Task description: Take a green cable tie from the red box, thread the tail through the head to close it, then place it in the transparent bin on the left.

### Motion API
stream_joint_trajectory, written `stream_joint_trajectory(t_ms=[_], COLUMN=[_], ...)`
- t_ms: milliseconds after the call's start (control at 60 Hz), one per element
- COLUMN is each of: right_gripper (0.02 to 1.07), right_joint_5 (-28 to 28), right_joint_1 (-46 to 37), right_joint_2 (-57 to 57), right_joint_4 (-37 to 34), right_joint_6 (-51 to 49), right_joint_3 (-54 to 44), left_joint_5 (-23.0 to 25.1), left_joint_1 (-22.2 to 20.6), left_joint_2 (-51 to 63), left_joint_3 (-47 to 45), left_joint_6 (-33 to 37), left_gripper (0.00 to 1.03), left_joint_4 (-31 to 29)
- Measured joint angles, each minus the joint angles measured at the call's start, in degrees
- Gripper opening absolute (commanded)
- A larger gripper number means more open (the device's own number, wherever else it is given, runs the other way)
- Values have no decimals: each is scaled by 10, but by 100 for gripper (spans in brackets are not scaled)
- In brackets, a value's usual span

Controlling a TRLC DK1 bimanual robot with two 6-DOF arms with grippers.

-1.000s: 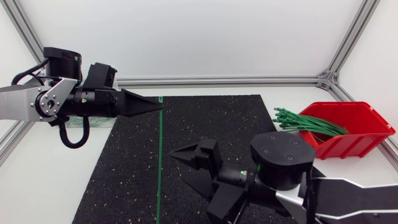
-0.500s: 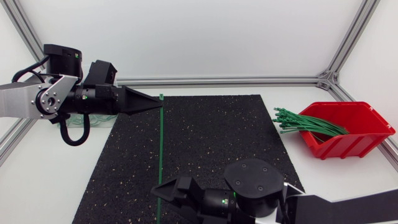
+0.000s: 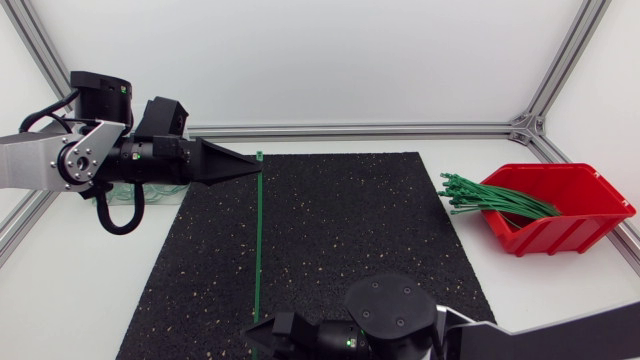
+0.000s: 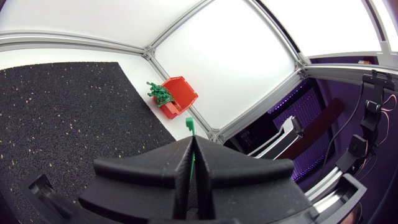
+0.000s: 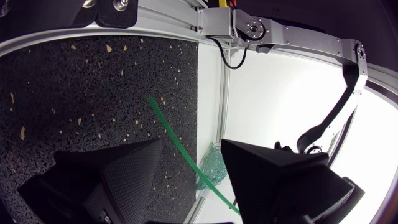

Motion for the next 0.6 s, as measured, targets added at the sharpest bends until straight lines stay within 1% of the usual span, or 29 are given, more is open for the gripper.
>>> stream_joint_trajectory(t_ms=[33,50,67,83,200,233,267,283,333,500,550,600], right_gripper=[60,56,49,45,45,40,39,36,21,20,17,16], right_joint_5=[1,1,1,1,2,2,2,2,2,2,2,2], right_joint_1=[2,2,2,2,2,2,2,2,2,2,2,2], right_joint_2=[0,1,2,5,16,18,19,19,21,23,25,29], right_joint_4=[2,4,7,11,15,17,18,18,21,25,26,26], right_joint_6=[0,0,0,0,0,0,0,-1,-5,-13,-13,-13], right_joint_3=[0,0,0,0,2,2,2,2,2,2,3,3], left_joint_5=[2,2,2,2,4,5,6,6,6,8,9,10], left_joint_1=[0,0,0,0,0,0,0,0,0,2,3,3], left_joint_2=[0,0,0,0,0,0,0,0,0,0,0,0], left_joint_3=[0,0,0,0,0,0,0,0,0,0,0,0], left_joint_6=[0,0,0,0,0,0,0,0,0,0,0,0], left_gripper=[4,4,4,4,4,4,4,4,4,4,4,4], left_joint_4=[0,0,0,0,0,0,0,0,0,0,0,0])
